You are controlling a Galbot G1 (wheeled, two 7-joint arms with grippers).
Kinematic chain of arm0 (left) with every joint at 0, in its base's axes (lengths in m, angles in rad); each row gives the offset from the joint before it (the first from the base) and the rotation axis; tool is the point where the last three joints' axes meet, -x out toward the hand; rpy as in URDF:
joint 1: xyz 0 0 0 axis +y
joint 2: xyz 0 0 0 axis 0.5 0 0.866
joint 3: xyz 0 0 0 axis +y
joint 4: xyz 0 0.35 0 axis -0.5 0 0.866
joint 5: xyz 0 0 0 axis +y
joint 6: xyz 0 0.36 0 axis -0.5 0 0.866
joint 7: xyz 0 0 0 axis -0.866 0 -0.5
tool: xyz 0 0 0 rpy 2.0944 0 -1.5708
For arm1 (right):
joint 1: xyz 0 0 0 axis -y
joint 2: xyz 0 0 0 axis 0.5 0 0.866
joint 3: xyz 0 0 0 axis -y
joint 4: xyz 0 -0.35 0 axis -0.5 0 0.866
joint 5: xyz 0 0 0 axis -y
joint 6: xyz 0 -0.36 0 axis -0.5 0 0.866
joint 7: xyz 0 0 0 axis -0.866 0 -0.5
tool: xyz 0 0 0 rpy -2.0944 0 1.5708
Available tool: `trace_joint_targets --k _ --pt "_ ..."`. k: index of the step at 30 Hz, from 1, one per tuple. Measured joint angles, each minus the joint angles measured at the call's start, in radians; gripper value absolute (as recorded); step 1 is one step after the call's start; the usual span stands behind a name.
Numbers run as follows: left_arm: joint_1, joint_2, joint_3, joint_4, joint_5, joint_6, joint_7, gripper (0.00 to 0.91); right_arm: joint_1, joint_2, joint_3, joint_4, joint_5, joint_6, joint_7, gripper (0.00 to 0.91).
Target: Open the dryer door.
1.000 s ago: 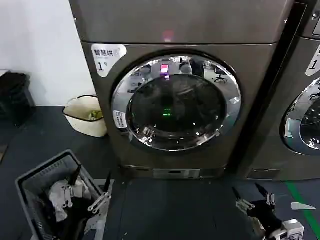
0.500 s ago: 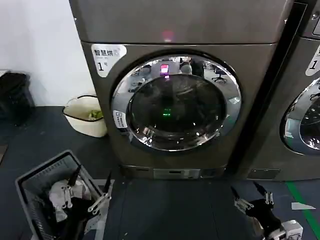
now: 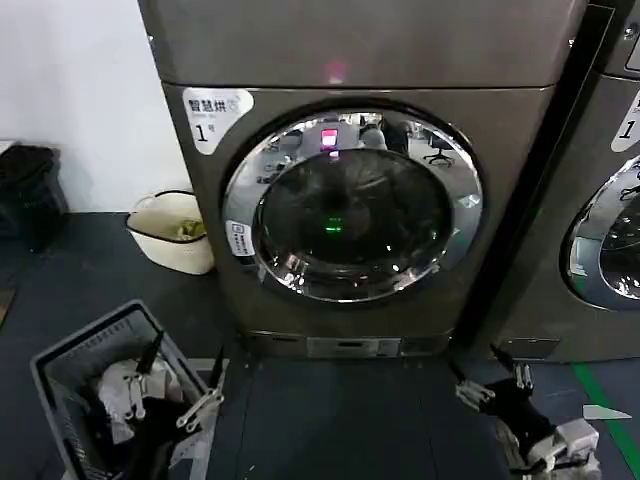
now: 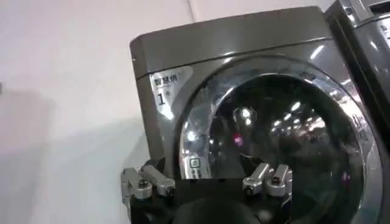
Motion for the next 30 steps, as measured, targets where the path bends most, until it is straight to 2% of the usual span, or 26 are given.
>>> trace_joint_targets --k 6,16,22,30 --pt "0.008 0.000 0.002 -0.013 0.009 0.000 0.001 0.907 0.064 -0.071 -0.033 -0.022 0.069 0.055 -0.017 0.907" --pt "0.014 -0.001 0.005 -0.021 0.016 -0.003 0.001 0.907 0.191 -0.172 -0.121 -0.087 0.115 0.121 0.008 0.907" --pt "0.012 0.000 0.005 -0.028 0.016 -0.003 0.001 0.907 0.281 -0.237 -0.212 -0.115 0.142 0.145 0.019 0.907" --pt "0.008 -0.002 0.004 -0.029 0.014 -0.003 0.001 0.907 0.397 -0.309 -0.316 -0.155 0.181 0.142 0.021 0.907"
